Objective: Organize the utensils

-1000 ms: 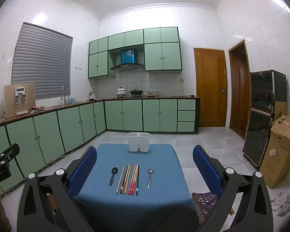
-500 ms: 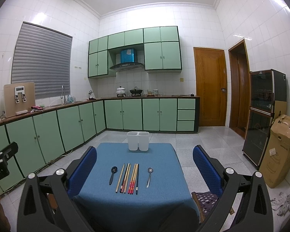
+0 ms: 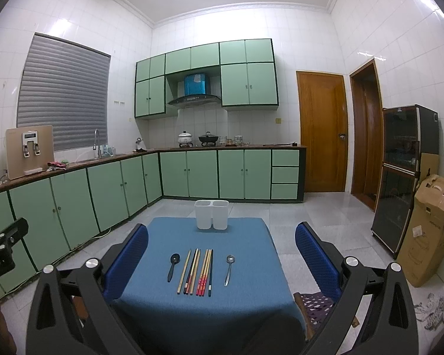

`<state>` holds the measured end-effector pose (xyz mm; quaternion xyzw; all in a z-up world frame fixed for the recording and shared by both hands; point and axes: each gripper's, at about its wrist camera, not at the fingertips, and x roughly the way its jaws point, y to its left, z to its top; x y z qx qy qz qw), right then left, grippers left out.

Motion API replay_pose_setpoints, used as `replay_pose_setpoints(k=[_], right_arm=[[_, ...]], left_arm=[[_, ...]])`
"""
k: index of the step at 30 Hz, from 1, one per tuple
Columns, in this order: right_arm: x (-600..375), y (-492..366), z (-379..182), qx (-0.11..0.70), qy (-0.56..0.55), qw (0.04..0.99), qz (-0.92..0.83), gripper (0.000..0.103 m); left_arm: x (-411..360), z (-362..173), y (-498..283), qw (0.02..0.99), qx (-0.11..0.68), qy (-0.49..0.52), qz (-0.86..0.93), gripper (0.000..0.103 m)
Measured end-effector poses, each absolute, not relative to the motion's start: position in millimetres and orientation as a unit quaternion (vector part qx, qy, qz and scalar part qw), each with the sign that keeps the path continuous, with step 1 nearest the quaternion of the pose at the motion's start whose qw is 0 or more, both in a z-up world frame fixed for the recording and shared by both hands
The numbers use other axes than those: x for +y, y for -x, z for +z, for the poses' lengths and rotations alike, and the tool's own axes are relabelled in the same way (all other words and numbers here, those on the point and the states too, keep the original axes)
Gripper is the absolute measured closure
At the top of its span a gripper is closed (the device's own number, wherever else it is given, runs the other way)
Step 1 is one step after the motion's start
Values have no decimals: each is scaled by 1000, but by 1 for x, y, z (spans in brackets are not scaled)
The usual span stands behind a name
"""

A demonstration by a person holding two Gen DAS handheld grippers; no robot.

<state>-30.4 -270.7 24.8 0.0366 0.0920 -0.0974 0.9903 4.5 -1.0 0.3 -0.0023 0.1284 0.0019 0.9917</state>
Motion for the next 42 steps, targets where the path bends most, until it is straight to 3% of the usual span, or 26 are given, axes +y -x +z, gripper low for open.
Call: replay_pose_setpoints(k=[11, 16, 24, 42], right_arm=[[-277, 16, 15, 106, -38, 988, -101, 6], [-287, -16, -5, 142, -36, 983, -108, 6], [-302, -66, -36, 174, -34, 978, -114, 6], [-342, -249, -192, 345, -68, 932, -90, 9]], left_arm=[[0, -9, -19, 989, 148, 2, -8, 5], [-3, -31, -62, 979, 199, 13, -50, 5], [-14, -65, -120, 975, 214, 8, -63, 5], [-51, -195, -290, 929, 349, -8, -119, 5]])
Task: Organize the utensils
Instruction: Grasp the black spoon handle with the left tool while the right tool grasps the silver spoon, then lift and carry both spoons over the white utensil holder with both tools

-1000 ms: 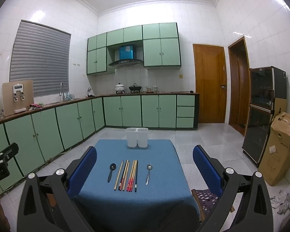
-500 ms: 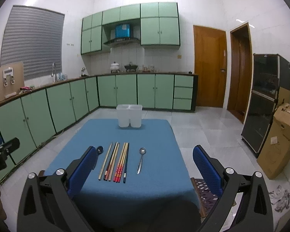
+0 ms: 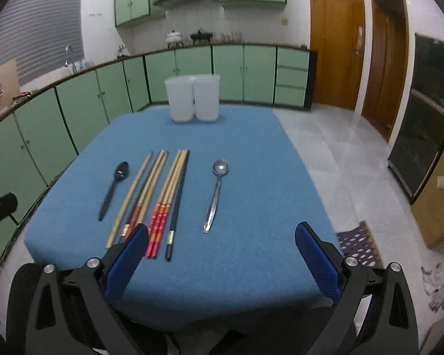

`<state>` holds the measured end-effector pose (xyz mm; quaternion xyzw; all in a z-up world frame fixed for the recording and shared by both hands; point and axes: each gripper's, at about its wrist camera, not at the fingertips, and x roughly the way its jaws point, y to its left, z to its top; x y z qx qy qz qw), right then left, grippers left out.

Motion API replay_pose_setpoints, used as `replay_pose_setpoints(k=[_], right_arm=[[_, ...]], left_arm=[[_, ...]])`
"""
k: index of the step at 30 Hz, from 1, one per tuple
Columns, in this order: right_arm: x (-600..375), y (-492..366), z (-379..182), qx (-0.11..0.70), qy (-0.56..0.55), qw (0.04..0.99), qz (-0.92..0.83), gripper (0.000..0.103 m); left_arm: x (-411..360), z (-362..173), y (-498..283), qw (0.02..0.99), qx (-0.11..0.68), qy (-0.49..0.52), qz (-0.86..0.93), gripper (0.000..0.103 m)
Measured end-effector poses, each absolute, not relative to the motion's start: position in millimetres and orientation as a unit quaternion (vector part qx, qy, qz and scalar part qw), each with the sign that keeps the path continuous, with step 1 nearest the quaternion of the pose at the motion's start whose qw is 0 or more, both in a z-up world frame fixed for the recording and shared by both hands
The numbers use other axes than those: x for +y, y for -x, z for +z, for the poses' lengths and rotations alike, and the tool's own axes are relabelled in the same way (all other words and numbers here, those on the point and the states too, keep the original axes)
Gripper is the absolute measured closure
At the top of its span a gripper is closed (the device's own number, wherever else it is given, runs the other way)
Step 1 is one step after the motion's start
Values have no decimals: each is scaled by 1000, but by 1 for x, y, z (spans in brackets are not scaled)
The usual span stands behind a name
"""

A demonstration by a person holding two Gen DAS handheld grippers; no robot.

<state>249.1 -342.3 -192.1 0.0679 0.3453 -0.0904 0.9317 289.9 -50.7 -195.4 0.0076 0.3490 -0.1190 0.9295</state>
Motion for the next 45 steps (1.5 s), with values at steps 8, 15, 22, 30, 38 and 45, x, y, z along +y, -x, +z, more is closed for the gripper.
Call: replay_pose_setpoints(k=[8, 15, 22, 30, 38, 45], right_arm=[[-357, -294, -243, 390, -91, 914, -66, 28], [-361, -299, -257, 403, -98, 909, -50, 42], [-361, -306, -263, 397, -73, 913, -52, 47], [-368, -305, -262, 390, -66, 917, -61, 63], [-366, -303, -264, 381, -60, 921, -54, 87], [-370, -303, -257, 381, -78, 920, -43, 93]], left_arm=[[-69, -258, -351, 901, 417, -18, -118, 5], [-91, -291, -373, 887, 445, -48, -109, 5], [-96, -296, -373, 899, 421, -63, -100, 6], [-95, -289, -364, 907, 403, -53, -109, 39], [-97, -288, -364, 909, 396, -47, -118, 61], [-97, -282, -370, 902, 408, -34, -136, 91]])
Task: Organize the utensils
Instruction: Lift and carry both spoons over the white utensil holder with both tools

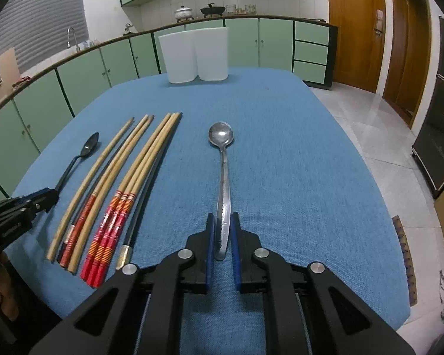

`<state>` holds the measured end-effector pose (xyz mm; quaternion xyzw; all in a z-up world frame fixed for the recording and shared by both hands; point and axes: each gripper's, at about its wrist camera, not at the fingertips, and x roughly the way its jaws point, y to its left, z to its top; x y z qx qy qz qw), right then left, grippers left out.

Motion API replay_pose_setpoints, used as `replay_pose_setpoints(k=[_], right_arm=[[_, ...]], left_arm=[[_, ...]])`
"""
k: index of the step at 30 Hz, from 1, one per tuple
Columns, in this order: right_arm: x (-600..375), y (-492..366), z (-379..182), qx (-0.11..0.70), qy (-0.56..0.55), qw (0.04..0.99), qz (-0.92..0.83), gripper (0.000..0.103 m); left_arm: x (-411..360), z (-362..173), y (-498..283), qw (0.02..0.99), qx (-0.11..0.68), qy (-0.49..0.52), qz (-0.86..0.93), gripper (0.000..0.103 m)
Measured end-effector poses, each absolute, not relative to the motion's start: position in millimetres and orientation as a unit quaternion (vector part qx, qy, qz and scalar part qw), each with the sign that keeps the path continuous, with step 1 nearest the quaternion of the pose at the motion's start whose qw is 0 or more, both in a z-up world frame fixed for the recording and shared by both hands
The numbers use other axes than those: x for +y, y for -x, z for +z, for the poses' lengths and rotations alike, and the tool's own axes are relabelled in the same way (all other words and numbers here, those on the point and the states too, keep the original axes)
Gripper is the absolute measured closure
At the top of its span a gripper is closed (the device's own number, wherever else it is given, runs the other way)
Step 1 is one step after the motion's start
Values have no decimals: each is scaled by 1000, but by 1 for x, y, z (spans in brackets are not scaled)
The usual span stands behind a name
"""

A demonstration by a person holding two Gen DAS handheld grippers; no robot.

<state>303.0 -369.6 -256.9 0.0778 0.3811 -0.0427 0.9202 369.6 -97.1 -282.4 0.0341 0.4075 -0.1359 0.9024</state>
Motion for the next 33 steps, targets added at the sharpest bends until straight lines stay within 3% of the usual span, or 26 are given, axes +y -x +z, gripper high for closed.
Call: replay_pose_setpoints(k=[12, 33], right_arm=[[-369, -307, -200, 346, -80, 934, -31, 93], [-380, -350, -144, 357, -58, 932, -5, 95]], left_arm=[[-91, -234, -371, 911, 385, -19, -145, 91], [-92, -177, -406, 914, 363, -24, -177, 91]])
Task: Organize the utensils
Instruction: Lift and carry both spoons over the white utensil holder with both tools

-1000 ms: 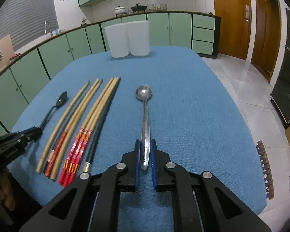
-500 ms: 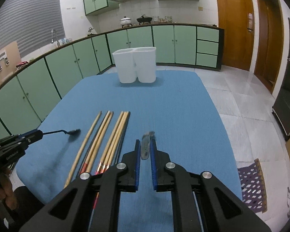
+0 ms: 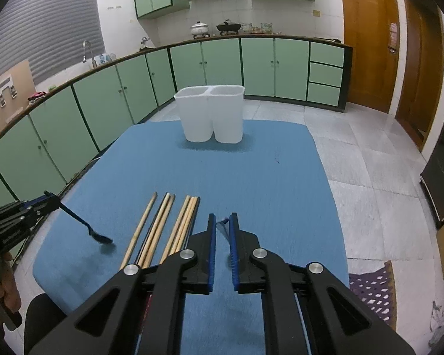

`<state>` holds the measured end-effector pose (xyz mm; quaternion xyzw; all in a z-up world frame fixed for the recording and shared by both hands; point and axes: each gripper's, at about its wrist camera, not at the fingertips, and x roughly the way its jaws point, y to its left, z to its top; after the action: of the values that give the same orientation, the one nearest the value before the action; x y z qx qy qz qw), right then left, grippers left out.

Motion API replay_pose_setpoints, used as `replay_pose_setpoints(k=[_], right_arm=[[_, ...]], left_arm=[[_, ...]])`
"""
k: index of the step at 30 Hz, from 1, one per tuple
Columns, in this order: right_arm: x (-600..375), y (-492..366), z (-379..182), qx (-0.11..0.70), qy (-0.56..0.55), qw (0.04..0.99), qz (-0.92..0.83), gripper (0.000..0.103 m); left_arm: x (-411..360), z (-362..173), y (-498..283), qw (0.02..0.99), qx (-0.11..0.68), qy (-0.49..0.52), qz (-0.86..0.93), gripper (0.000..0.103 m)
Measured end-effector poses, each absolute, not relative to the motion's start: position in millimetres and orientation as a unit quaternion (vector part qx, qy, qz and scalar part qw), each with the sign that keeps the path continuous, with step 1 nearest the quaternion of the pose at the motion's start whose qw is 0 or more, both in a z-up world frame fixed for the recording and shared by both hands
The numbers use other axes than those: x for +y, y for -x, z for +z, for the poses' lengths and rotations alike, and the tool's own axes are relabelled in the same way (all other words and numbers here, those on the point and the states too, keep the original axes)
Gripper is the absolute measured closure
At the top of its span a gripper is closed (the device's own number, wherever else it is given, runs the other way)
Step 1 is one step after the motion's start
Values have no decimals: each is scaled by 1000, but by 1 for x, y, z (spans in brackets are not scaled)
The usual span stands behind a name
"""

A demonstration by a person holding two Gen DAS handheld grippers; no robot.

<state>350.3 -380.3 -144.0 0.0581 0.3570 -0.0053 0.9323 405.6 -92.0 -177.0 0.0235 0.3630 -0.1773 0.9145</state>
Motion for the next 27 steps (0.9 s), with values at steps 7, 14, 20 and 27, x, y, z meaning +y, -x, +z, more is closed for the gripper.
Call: replay_pose_setpoints(k=[7, 14, 20, 27], right_arm=[[-380, -354, -131, 357, -49, 933, 4, 97], [-388, -362, -114, 357, -52, 932, 16, 100], [-391, -386, -88, 351, -40, 935, 21, 100], [-392, -413, -62, 336, -33, 941, 28, 100]], left_arm=[[-92, -168, -415, 912, 366, -23, -187, 91], [-99, -153, -430, 909, 364, -33, -202, 91], [-110, -128, -457, 911, 350, -39, -214, 91], [-128, -95, -498, 914, 334, -41, -225, 91]])
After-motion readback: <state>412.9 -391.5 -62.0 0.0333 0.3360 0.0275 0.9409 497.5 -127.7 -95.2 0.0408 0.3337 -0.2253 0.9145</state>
